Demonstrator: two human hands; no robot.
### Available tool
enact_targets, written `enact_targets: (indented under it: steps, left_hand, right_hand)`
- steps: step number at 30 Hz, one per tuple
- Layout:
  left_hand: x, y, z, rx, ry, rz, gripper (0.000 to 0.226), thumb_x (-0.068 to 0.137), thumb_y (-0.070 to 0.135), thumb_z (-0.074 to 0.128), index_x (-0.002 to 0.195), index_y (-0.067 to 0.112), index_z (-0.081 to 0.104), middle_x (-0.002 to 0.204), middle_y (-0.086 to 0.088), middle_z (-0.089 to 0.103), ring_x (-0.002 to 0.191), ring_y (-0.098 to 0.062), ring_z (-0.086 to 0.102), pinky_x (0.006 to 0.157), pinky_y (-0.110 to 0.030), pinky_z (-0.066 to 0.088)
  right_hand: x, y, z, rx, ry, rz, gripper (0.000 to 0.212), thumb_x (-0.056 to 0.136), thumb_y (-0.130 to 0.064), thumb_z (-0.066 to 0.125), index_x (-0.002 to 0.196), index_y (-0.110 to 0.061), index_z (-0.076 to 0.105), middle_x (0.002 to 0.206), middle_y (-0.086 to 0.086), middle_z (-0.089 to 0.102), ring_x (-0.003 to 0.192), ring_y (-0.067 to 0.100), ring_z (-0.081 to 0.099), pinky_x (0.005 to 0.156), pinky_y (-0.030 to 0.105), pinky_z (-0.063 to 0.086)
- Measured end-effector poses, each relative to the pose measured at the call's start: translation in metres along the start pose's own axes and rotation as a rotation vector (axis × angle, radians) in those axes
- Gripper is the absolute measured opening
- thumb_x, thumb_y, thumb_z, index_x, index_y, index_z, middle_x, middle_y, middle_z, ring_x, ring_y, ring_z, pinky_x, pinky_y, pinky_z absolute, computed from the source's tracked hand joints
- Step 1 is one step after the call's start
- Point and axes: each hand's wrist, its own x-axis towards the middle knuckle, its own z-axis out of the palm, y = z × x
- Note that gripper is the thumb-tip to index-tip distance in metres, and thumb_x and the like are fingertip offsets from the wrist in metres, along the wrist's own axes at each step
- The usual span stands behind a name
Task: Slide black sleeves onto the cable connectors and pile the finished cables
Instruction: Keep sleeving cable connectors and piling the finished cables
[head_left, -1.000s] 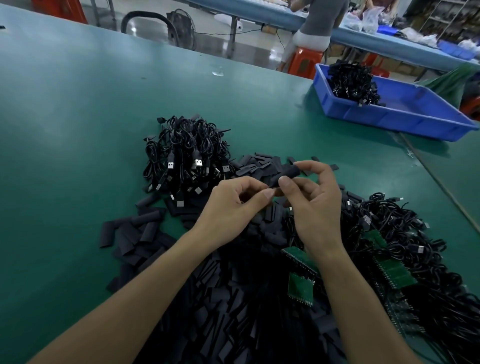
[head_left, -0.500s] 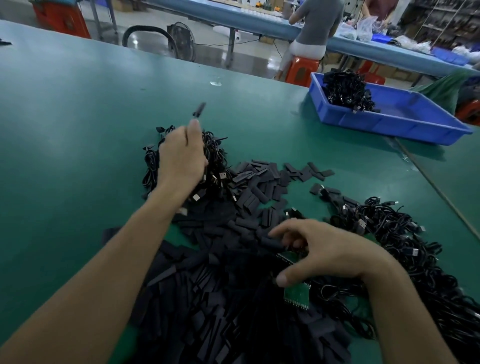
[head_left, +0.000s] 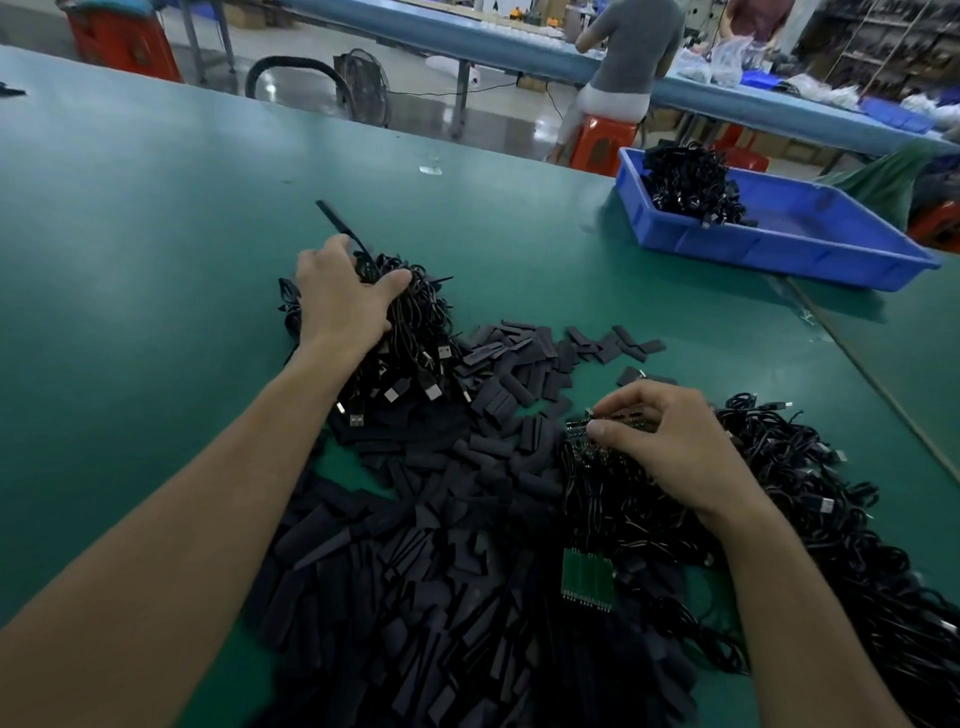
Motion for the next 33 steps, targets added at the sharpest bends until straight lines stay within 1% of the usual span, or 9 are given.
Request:
enact_targets:
  steps: [3, 5, 10, 14, 16, 18, 21, 26, 33]
  left_hand:
    - [0.002, 0.002, 0.001, -0.022, 0.040, 0.094, 0.062, 0.087, 0.013, 0.077, 0.142, 0.009, 0.049, 0.094, 0.001, 0.065, 0.078, -0.022, 0.070, 0.074, -0.040, 0.062]
    - [0.007, 0.007, 0.001, 0.004, 0.051, 0.142, 0.051, 0.087, 0.005, 0.074, 0.134, 0.011, 0.056, 0.082, 0.008, 0.064, 0.081, -0.021, 0.070, 0.082, -0.047, 0.060]
    - [0.010, 0.011, 0.001, 0.088, 0.030, 0.226, 0.019, 0.090, 0.011, 0.073, 0.108, 0.010, 0.070, 0.087, 0.003, 0.067, 0.086, -0.018, 0.070, 0.091, -0.036, 0.057]
    - [-0.024, 0.022, 0.012, 0.203, 0.112, 0.423, 0.012, 0.094, 0.024, 0.067, 0.101, 0.015, 0.071, 0.094, 0.002, 0.069, 0.087, -0.011, 0.058, 0.078, -0.020, 0.042]
    - [-0.053, 0.031, 0.019, 0.040, -0.016, 0.512, 0.010, 0.093, 0.025, 0.070, 0.093, 0.015, 0.071, 0.086, 0.003, 0.070, 0.073, -0.004, 0.059, 0.071, -0.014, 0.043]
    - [-0.086, 0.036, 0.028, -0.181, -0.343, 0.453, 0.015, 0.089, 0.033, 0.073, 0.088, 0.019, 0.069, 0.080, 0.008, 0.070, 0.067, 0.001, 0.062, 0.065, -0.008, 0.047]
    - [-0.127, 0.036, 0.050, -0.328, -0.751, 0.217, 0.029, 0.080, 0.045, 0.079, 0.092, 0.022, 0.066, 0.083, 0.007, 0.071, 0.071, -0.004, 0.066, 0.065, -0.017, 0.052]
    - [-0.149, 0.034, 0.072, -0.656, -0.798, -0.101, 0.016, 0.085, 0.017, 0.080, 0.084, 0.015, 0.064, 0.069, 0.008, 0.065, 0.060, -0.004, 0.059, 0.059, -0.018, 0.050]
    - [-0.146, 0.033, 0.072, -0.717, -0.879, -0.125, 0.011, 0.091, 0.012, 0.072, 0.081, 0.011, 0.067, 0.071, 0.004, 0.066, 0.063, -0.008, 0.060, 0.065, -0.020, 0.054]
  right_hand:
    - [0.000, 0.009, 0.007, 0.048, -0.037, 0.050, 0.009, 0.085, -0.031, 0.078, 0.086, -0.027, 0.070, 0.102, -0.012, 0.067, 0.088, -0.014, 0.056, 0.075, 0.016, 0.038]
    - [0.001, 0.013, 0.010, 0.075, -0.060, 0.071, 0.009, 0.086, -0.032, 0.076, 0.087, -0.027, 0.069, 0.103, -0.010, 0.066, 0.088, -0.011, 0.057, 0.074, 0.016, 0.038]
    - [0.003, 0.016, 0.009, 0.119, -0.085, 0.065, 0.008, 0.088, -0.032, 0.074, 0.088, -0.029, 0.067, 0.109, -0.011, 0.065, 0.101, -0.005, 0.054, 0.086, 0.029, 0.038]
    - [0.002, 0.016, 0.008, 0.282, -0.072, 0.049, 0.008, 0.089, -0.025, 0.074, 0.086, -0.024, 0.067, 0.086, -0.012, 0.067, 0.078, -0.009, 0.061, 0.080, 0.023, 0.043]
    - [0.003, 0.017, 0.008, 0.336, -0.067, 0.059, 0.008, 0.090, -0.023, 0.073, 0.086, -0.022, 0.066, 0.089, -0.007, 0.069, 0.079, -0.010, 0.061, 0.078, 0.017, 0.042]
    - [0.002, 0.018, 0.009, 0.399, -0.067, 0.067, 0.009, 0.090, -0.021, 0.072, 0.085, -0.022, 0.065, 0.087, -0.003, 0.070, 0.078, -0.004, 0.062, 0.077, 0.017, 0.044]
    - [-0.002, 0.016, 0.009, 0.569, -0.079, 0.079, 0.005, 0.081, -0.025, 0.073, 0.082, -0.022, 0.068, 0.078, 0.001, 0.068, 0.073, 0.013, 0.062, 0.070, 0.026, 0.053]
    - [-0.008, 0.016, 0.007, 0.729, -0.105, 0.098, 0.001, 0.078, -0.026, 0.071, 0.078, -0.025, 0.072, 0.077, 0.008, 0.071, 0.066, 0.018, 0.067, 0.061, 0.028, 0.059]
    - [-0.007, 0.017, 0.007, 0.778, -0.131, 0.090, 0.004, 0.080, -0.023, 0.071, 0.078, -0.024, 0.074, 0.079, 0.010, 0.073, 0.068, 0.018, 0.070, 0.062, 0.026, 0.058]
